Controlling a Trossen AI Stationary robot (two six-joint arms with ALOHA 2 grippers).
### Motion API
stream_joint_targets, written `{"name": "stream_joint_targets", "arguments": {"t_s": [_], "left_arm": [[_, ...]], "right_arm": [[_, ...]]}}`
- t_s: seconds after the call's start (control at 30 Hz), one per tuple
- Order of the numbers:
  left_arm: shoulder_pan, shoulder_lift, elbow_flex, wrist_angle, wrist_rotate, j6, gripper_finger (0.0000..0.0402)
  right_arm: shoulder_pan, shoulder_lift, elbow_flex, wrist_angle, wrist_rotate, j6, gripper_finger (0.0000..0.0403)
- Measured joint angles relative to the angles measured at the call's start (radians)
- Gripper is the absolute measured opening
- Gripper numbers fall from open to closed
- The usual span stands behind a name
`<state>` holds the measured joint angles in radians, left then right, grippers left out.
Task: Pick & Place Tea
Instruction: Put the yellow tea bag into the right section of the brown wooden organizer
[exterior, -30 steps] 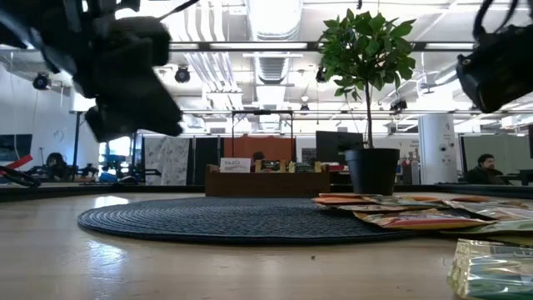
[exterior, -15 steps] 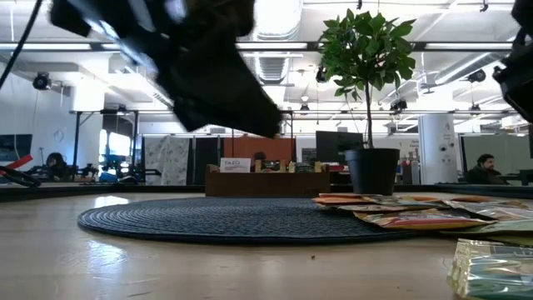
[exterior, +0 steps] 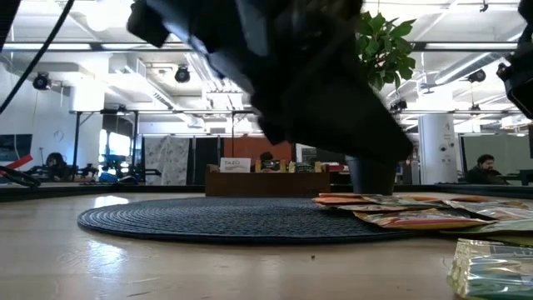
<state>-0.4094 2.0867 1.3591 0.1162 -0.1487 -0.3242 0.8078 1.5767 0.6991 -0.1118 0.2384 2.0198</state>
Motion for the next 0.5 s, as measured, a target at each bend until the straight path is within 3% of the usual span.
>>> {"name": "stream_joint_targets", "arguments": {"t_s": [0.23,0.5], "left_arm": [[0.001,0.088,0.094,-0.019,0.063,0.011,0.0090],[0.007,0.110,0.093,-0.031,0.083,-0.005,0.0090]], "right_arm": [[-0.003,0.078,0.003,0.070,0.003,0.014,0.0139],[-0.006,0.083,0.015,0.096,0.026,0.016,0.0139]]}}
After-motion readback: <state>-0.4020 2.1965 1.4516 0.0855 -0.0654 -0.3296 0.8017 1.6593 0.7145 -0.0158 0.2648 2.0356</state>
